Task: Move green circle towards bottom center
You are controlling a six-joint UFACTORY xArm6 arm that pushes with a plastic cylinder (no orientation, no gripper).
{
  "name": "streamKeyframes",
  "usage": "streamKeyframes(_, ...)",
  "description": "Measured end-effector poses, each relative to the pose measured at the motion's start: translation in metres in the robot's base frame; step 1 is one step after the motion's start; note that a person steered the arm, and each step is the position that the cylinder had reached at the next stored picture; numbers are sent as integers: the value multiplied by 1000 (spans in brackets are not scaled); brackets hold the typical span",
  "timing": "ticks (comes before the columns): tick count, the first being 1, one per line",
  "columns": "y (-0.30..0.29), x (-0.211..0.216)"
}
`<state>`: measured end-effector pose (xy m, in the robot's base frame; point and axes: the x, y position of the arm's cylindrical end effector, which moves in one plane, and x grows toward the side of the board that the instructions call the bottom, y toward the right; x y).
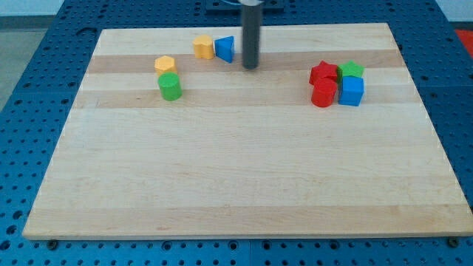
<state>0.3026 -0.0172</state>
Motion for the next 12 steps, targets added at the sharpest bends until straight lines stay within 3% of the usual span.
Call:
streamKeyframes(2, -79, 3)
streamKeyframes(4, -122, 45)
streamKeyframes(6, -124, 80)
streamKeyframes(8, -124, 150)
streamKeyframes(10, -152, 115)
streamKeyframes(11, -184, 124)
streamKeyframes(12, -173, 147)
